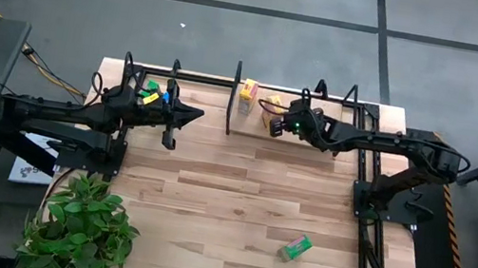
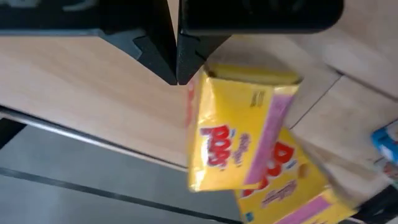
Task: Stack cereal on shelf
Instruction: Put the yellow cereal box on the shelf
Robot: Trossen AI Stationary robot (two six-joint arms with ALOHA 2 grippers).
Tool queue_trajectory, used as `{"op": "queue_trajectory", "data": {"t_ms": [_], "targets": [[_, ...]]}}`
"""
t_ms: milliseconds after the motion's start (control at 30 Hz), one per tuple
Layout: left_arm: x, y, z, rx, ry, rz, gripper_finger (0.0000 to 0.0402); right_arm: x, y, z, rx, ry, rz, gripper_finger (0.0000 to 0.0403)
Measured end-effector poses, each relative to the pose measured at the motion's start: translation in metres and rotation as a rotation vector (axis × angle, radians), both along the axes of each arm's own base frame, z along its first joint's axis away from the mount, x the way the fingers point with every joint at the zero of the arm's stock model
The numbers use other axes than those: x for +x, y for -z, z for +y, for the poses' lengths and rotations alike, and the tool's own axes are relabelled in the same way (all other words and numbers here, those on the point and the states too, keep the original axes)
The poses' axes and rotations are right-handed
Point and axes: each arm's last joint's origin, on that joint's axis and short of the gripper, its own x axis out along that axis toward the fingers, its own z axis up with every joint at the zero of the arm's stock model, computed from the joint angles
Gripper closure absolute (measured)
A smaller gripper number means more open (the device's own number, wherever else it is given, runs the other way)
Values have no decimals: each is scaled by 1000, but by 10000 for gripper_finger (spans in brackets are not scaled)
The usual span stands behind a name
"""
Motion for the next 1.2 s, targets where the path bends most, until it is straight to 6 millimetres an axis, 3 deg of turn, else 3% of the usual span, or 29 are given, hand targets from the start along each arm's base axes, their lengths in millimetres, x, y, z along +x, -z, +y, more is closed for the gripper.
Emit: {"op": "queue_trajectory", "data": {"t_ms": [400,667,800,933,1033,1200], "targets": [[0,0,0,0,0,-3,401,10,1,23,38,-60,-50,403],[0,0,0,1,0,-3,402,35,21,29,55,-142,-118,403],[0,0,0,1,0,-2,401,38,23,29,52,-175,-119,403],[0,1,0,-2,0,6,401,32,13,34,90,-245,-115,403],[0,1,0,-2,0,8,401,16,5,42,138,-253,-30,403],[0,0,0,-1,0,2,402,-12,-4,48,103,-59,116,403]]}}
